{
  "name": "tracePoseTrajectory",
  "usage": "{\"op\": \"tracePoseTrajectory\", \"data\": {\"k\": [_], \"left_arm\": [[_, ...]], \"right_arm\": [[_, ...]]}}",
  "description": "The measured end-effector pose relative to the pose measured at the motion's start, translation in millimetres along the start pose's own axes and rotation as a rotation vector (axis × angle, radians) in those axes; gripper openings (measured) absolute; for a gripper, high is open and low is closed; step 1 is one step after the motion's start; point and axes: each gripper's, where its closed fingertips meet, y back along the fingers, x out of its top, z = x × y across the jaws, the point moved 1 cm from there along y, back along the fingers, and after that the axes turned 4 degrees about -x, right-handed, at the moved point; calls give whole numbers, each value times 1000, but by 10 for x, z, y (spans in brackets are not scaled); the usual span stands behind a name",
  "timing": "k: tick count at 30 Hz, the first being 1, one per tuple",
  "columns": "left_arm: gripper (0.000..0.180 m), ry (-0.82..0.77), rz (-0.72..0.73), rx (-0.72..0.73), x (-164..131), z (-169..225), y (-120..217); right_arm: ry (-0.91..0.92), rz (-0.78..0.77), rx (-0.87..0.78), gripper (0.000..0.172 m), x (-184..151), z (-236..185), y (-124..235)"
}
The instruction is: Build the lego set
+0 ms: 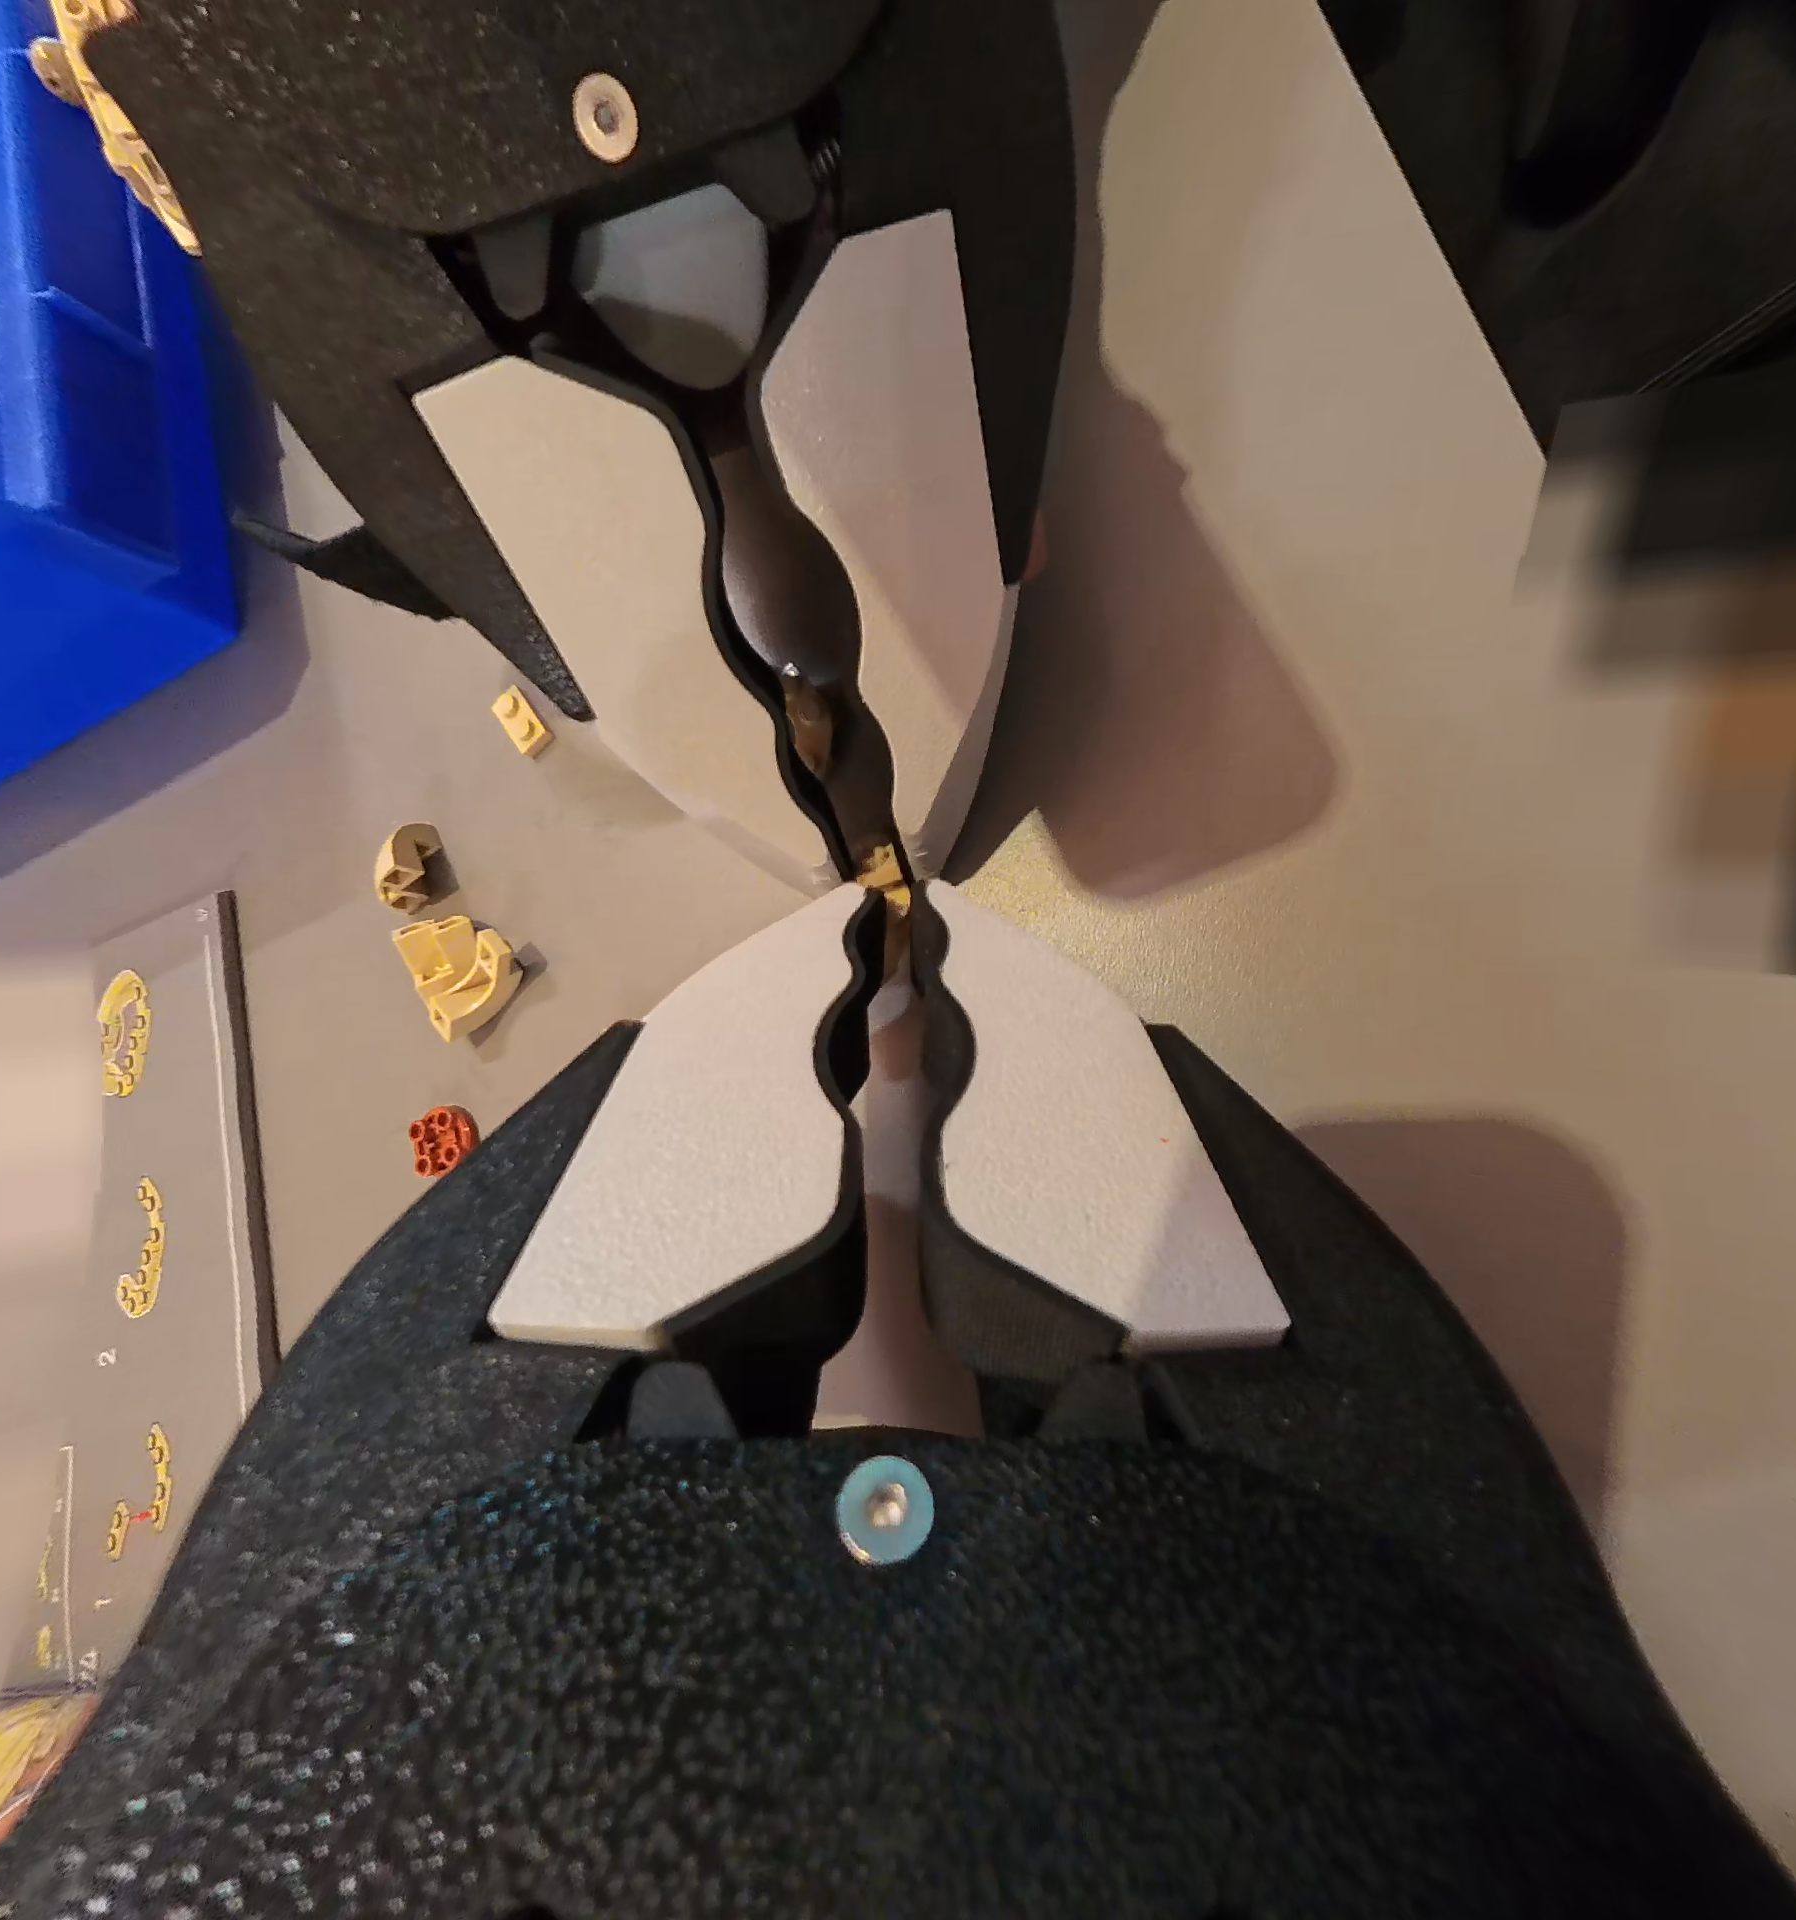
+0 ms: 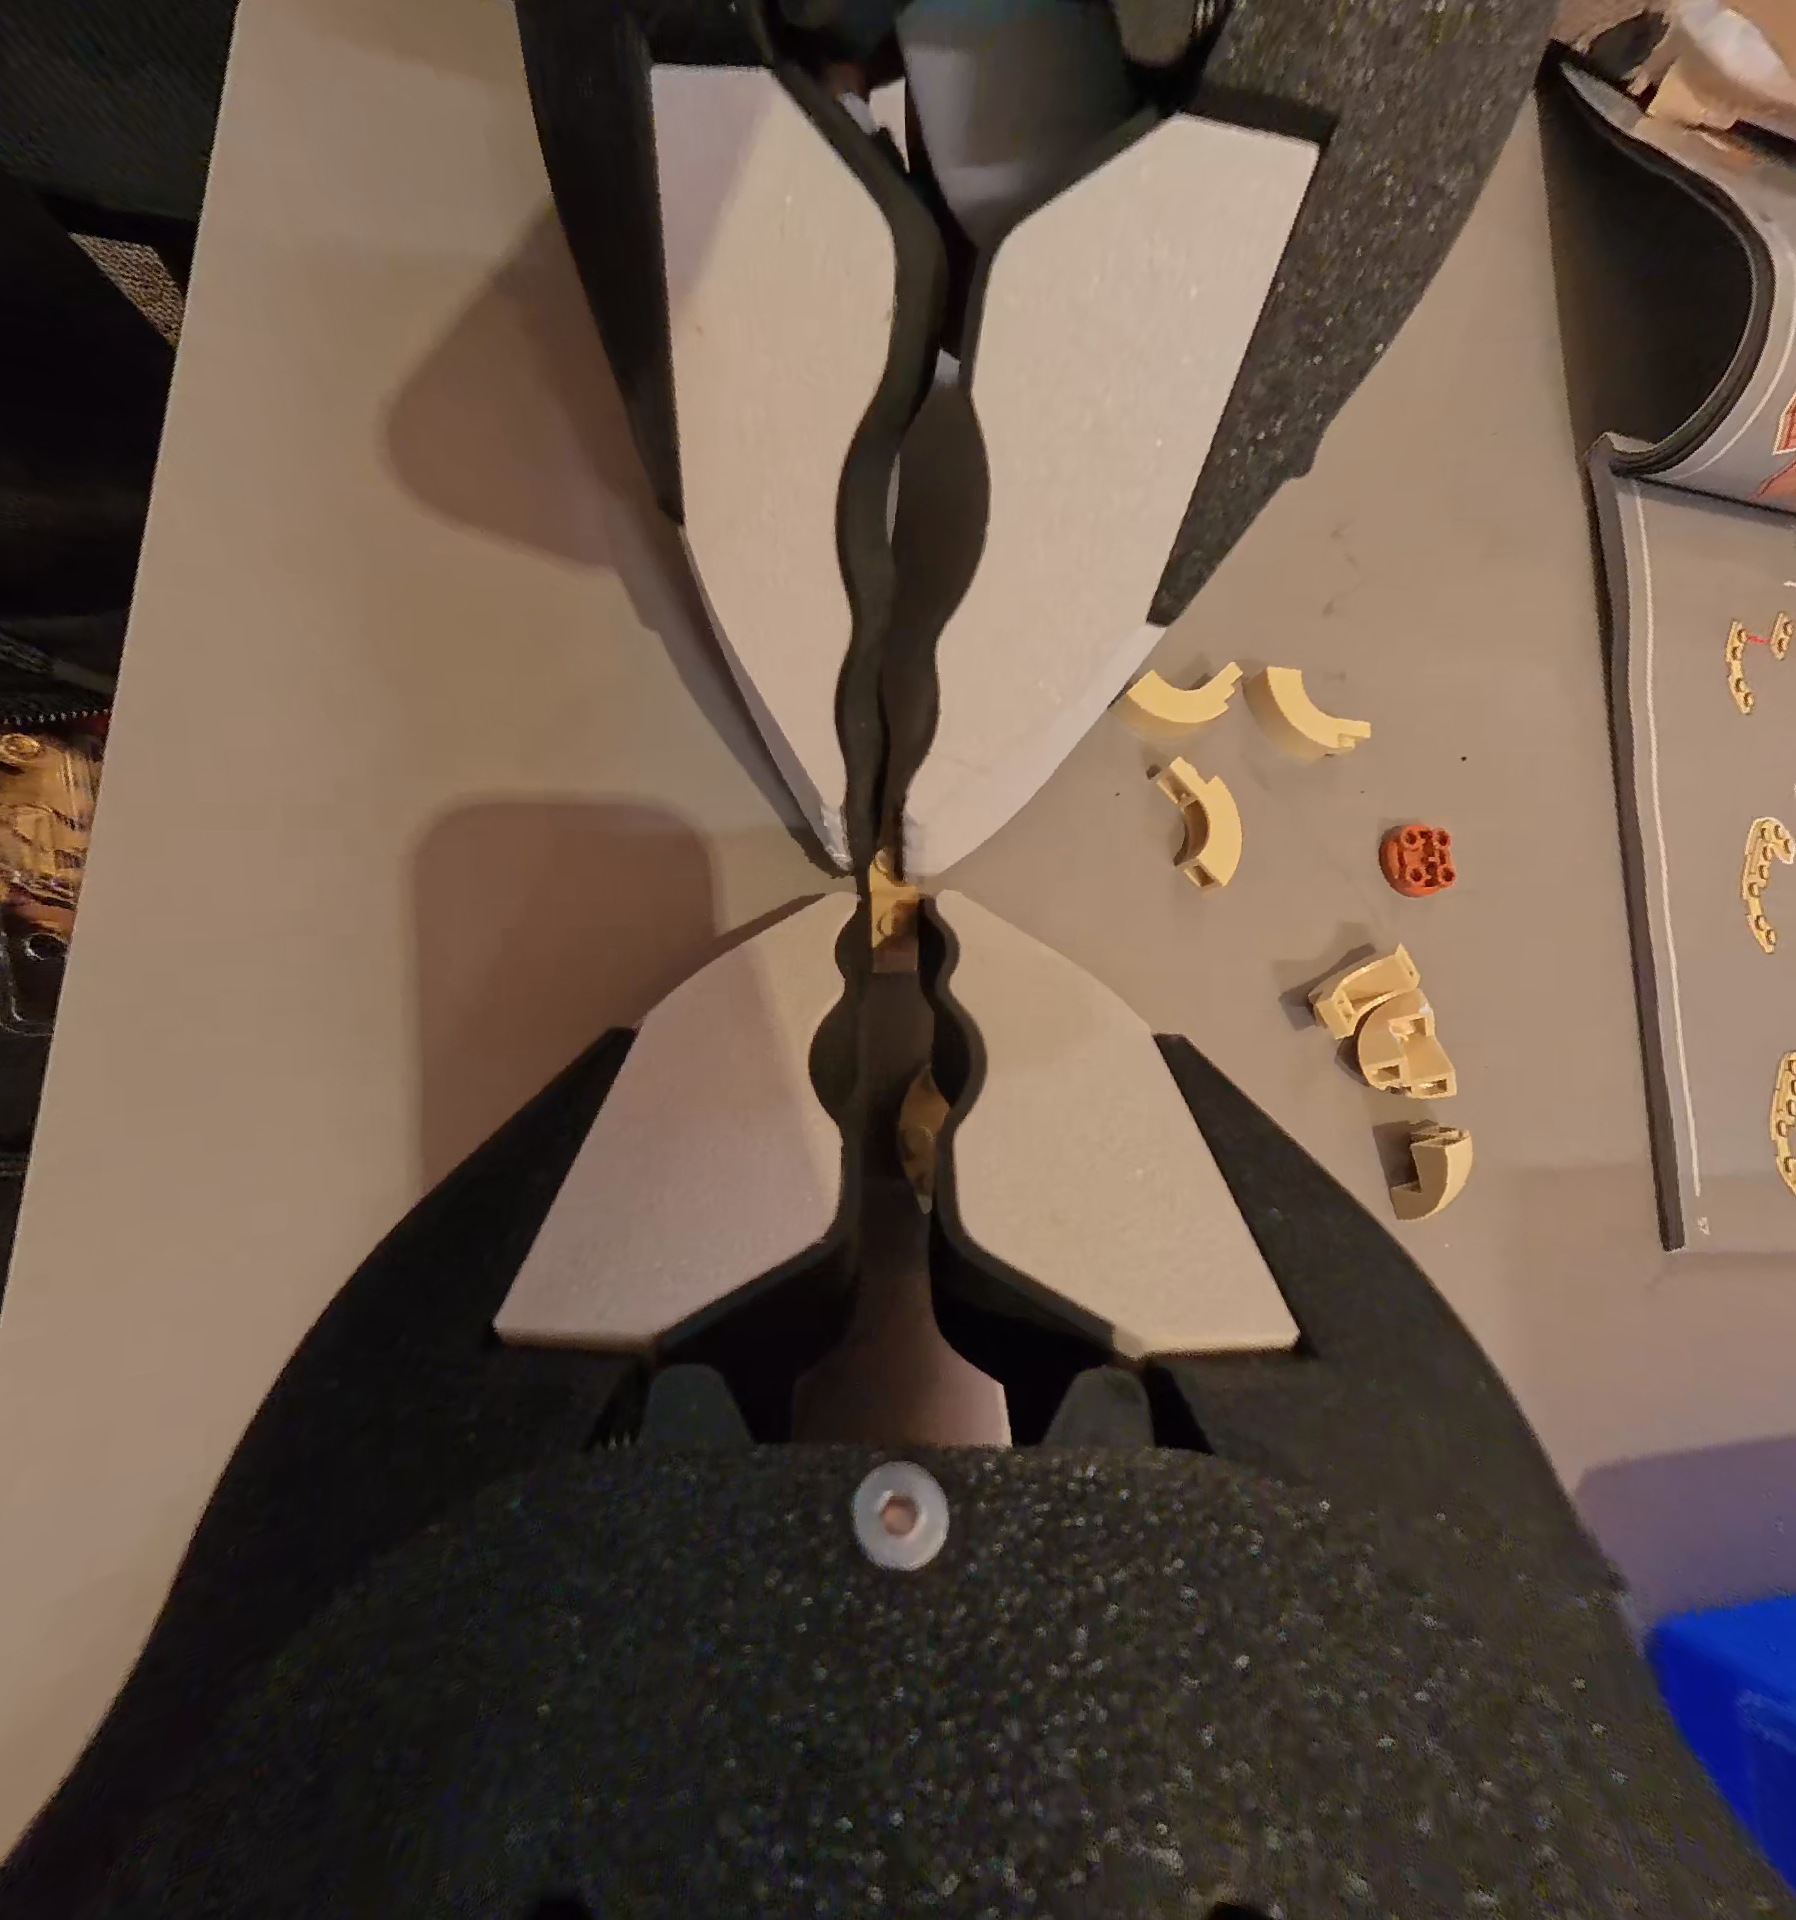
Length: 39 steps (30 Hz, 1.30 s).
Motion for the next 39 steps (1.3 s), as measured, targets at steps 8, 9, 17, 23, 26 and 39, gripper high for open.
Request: {"op": "tracePoseTrajectory", "data": {"k": [8,9,17,23,26,39], "left_arm": [[4,2,42,-19,14,3,7],[4,3,45,-20,12,3,8],[3,12,98,-17,13,16,27],[5,24,251,64,138,-98,288],[9,40,351,132,229,-199,462],[16,164,807,0,869,-131,732]], "right_arm": [[-17,4,26,8,22,-14,-19],[-21,3,29,8,23,-15,-20],[-36,5,28,8,30,-29,-14],[-142,131,78,8,150,4,121],[-258,306,143,8,333,58,317],[-275,1024,334,7,854,90,1304]]}}
